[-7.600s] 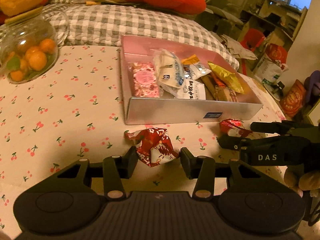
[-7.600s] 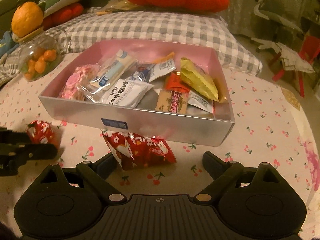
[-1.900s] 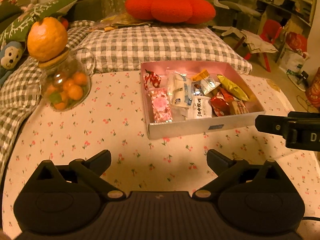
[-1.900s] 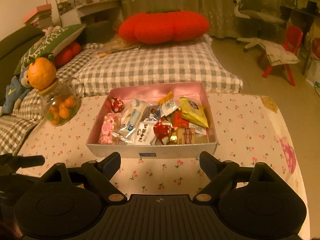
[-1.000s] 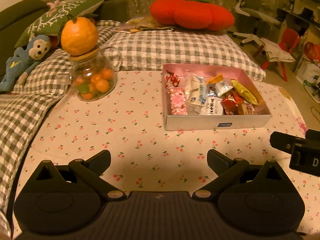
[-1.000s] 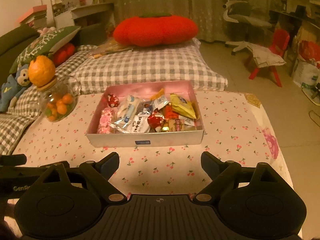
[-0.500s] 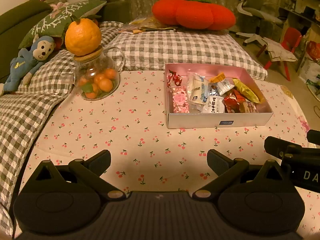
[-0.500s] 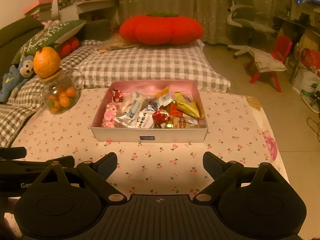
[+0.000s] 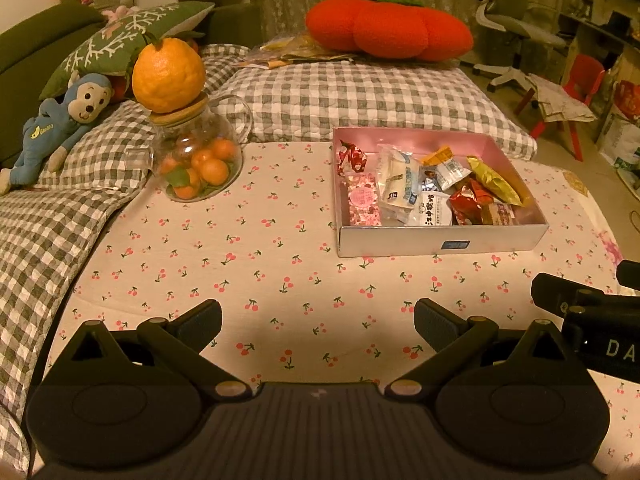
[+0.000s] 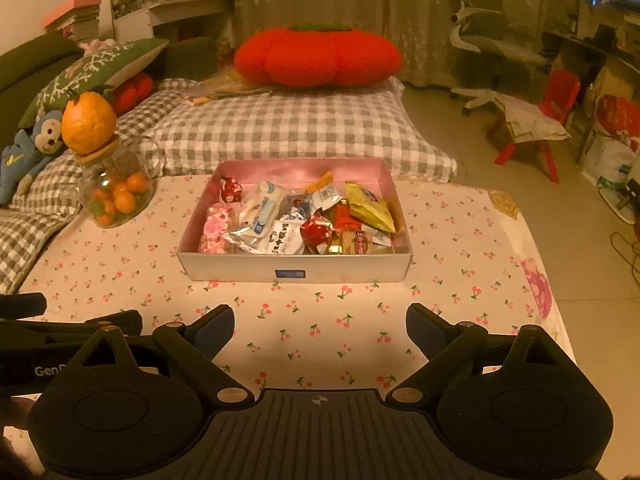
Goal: Organize snacks
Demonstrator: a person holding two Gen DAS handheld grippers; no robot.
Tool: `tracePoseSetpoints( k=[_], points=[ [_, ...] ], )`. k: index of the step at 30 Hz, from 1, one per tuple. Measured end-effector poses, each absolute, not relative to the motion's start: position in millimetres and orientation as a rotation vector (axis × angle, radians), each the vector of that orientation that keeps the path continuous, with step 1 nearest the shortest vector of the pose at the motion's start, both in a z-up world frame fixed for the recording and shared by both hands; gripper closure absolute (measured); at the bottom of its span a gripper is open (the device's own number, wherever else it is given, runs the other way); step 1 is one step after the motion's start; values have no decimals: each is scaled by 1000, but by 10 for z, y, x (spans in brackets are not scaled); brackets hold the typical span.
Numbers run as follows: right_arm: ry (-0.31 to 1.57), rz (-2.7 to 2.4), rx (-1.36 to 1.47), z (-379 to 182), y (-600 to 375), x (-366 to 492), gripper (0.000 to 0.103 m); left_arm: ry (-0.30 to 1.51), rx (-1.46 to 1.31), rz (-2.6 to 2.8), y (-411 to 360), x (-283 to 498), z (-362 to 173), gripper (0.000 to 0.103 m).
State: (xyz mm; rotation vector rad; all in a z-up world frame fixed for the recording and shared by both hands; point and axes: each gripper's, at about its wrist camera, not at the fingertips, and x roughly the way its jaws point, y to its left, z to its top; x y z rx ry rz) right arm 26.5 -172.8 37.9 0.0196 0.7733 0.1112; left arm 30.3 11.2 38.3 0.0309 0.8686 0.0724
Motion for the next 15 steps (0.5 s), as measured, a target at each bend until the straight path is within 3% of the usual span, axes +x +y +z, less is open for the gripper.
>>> tracePoseSetpoints(
  k=[15],
  points=[
    [776, 113, 17, 367, -1721, 266, 8, 873, 31, 74, 109, 302, 372, 1]
  ],
)
